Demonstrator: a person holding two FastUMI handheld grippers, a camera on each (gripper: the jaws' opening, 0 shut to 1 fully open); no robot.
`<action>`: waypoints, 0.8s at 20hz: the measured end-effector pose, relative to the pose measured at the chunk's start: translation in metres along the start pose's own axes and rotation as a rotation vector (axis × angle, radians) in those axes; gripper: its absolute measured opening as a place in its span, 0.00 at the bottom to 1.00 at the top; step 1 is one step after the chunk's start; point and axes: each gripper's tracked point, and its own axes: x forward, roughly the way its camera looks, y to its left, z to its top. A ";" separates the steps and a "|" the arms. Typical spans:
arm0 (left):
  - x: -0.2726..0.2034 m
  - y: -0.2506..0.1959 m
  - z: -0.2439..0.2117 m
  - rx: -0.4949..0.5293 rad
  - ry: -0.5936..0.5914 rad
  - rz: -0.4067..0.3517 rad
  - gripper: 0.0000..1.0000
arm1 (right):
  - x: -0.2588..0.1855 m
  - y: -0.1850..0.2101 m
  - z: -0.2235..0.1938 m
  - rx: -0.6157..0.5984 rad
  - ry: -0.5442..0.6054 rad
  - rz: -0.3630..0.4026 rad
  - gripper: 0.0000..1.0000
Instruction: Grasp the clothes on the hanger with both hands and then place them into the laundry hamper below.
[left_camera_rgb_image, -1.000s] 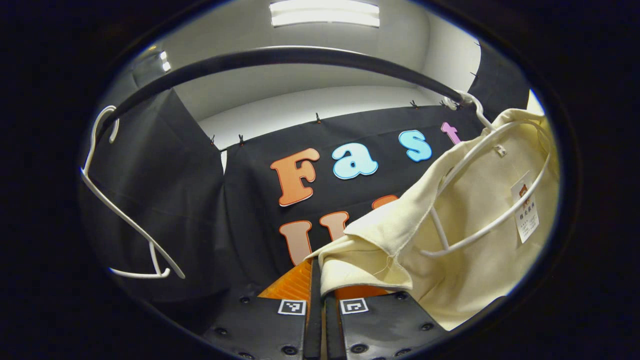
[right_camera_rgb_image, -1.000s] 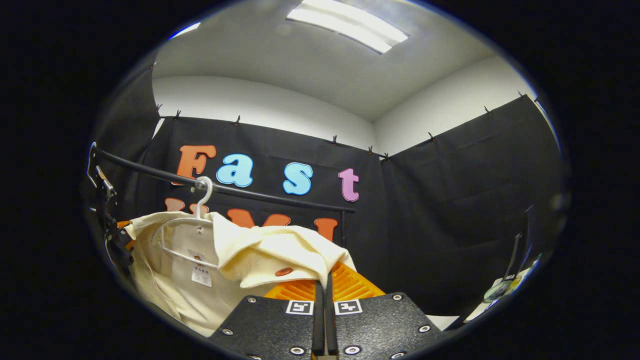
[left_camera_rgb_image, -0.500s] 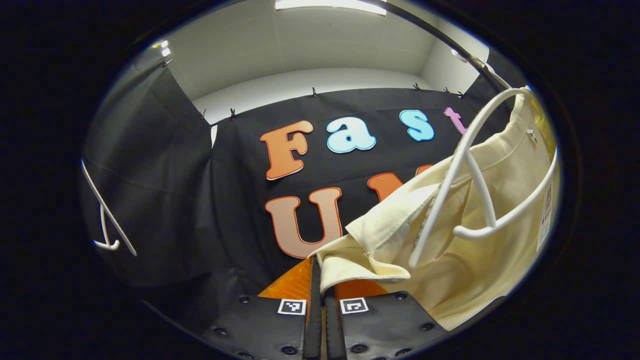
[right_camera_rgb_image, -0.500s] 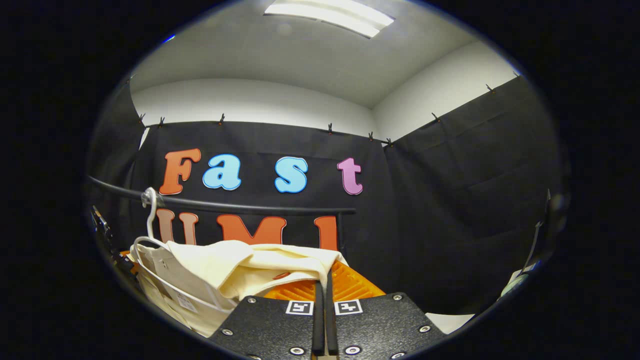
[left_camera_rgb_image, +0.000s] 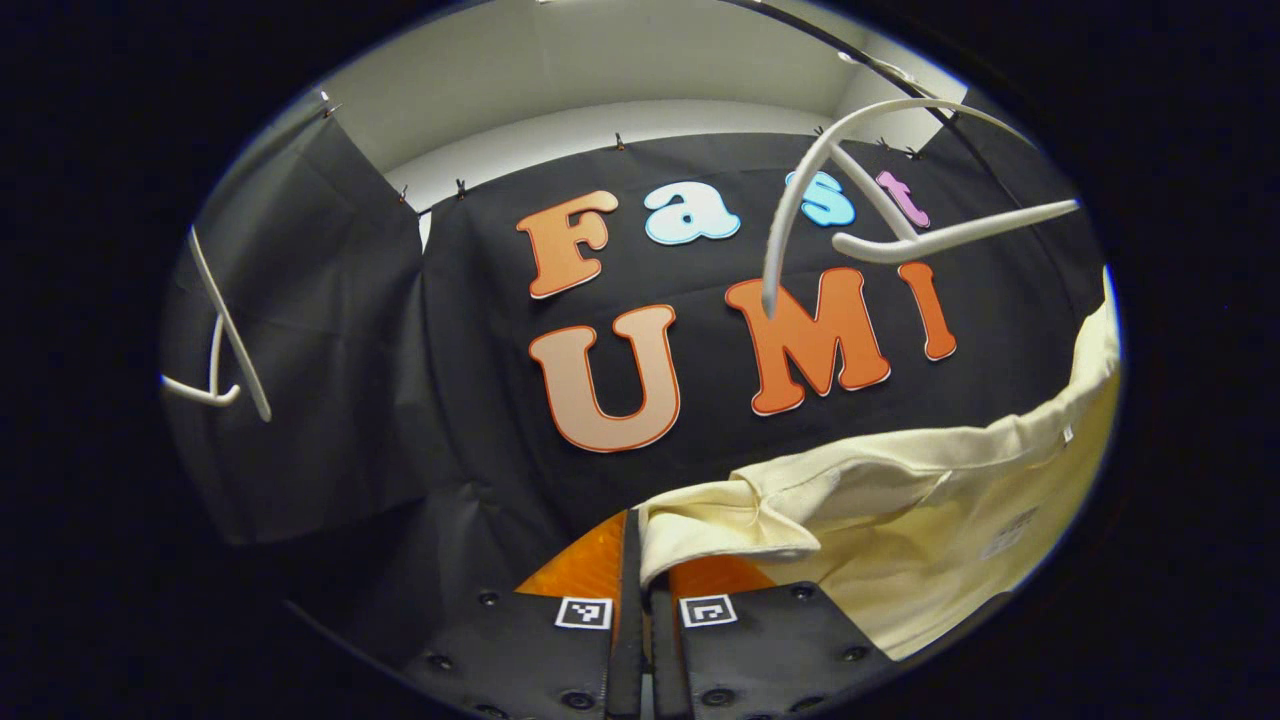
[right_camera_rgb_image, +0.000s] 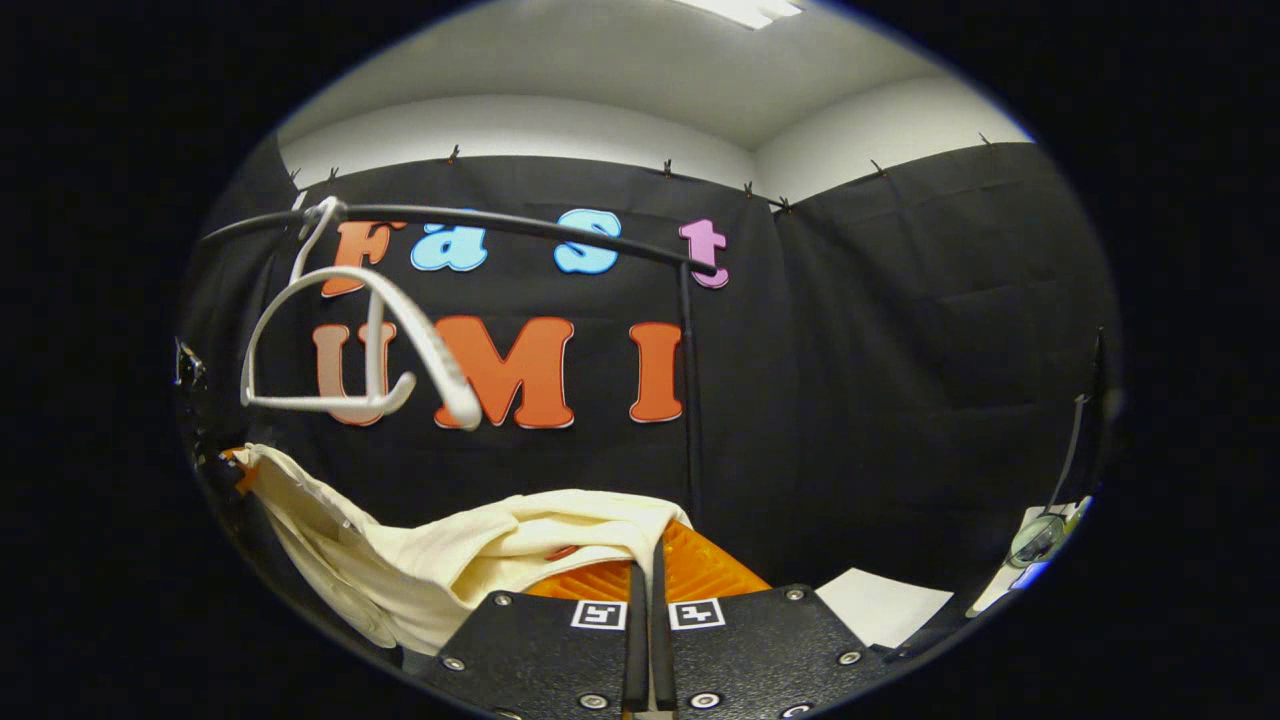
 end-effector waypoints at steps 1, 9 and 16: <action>-0.008 -0.005 -0.008 -0.011 0.027 -0.031 0.11 | -0.010 0.006 -0.019 0.001 0.029 0.008 0.01; -0.113 -0.090 -0.055 -0.105 0.154 -0.277 0.11 | -0.064 0.134 -0.121 0.023 0.191 0.227 0.01; -0.198 -0.190 -0.109 -0.266 0.382 -0.569 0.17 | -0.097 0.240 -0.236 0.024 0.423 0.392 0.02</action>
